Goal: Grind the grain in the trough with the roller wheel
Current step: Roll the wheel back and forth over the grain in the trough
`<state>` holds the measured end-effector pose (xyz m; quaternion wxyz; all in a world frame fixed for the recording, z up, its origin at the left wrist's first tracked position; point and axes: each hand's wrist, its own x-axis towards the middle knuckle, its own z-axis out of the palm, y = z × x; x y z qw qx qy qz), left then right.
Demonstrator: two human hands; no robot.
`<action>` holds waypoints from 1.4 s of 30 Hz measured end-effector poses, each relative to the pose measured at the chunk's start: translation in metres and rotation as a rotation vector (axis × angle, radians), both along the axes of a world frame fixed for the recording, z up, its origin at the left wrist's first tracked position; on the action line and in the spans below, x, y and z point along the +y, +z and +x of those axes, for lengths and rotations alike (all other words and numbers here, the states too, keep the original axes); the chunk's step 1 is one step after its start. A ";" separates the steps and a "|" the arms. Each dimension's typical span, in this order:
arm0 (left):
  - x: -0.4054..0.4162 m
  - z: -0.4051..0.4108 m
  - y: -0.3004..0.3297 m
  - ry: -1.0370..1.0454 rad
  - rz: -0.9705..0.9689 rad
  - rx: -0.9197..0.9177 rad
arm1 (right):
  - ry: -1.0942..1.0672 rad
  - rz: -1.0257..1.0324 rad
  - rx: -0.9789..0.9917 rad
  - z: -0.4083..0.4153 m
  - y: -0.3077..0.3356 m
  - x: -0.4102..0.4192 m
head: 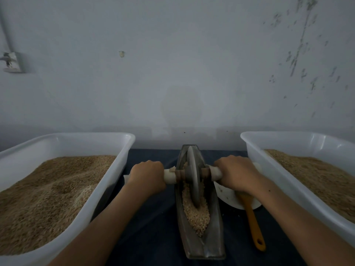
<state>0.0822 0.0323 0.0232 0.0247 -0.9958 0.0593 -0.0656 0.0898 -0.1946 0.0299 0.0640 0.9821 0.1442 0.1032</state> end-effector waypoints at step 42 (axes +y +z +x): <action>-0.006 -0.004 -0.002 0.018 0.044 -0.164 | -0.007 0.091 -0.019 0.003 -0.008 -0.004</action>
